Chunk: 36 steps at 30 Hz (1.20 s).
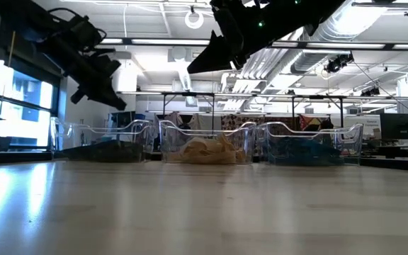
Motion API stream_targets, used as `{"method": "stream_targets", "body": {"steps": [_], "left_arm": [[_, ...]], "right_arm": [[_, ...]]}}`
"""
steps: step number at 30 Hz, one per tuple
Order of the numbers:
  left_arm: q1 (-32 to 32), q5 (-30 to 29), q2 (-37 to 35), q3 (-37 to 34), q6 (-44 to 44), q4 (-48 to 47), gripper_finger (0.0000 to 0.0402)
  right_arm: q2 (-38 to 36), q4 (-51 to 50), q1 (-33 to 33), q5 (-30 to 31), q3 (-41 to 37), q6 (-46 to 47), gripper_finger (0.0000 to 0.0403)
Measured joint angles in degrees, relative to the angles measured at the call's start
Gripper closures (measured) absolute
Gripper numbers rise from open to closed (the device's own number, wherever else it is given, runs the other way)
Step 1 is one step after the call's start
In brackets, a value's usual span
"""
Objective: Sort rubber bands into baskets
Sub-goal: Put the black rubber band into the left transparent bin, then return to Home Position
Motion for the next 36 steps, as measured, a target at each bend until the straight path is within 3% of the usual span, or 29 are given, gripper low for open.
{"method": "stream_targets", "body": {"steps": [16,30,36], "left_arm": [[3.3,-0.5,11.7,0.0,0.5,0.9,0.0387],[0.0,-0.9,8.1,-0.2,4.6,4.2,0.0271],[-4.8,-5.4,3.2,-2.8,5.1,10.8,0.0255]], "right_arm": [[0.0,-0.1,-0.2,0.0,0.0,-1.1,0.0403],[0.0,-2.4,-1.0,-1.1,0.0,-0.9,0.0403],[0.0,-2.1,-1.7,-1.6,0.0,-2.7,0.0403]]}}
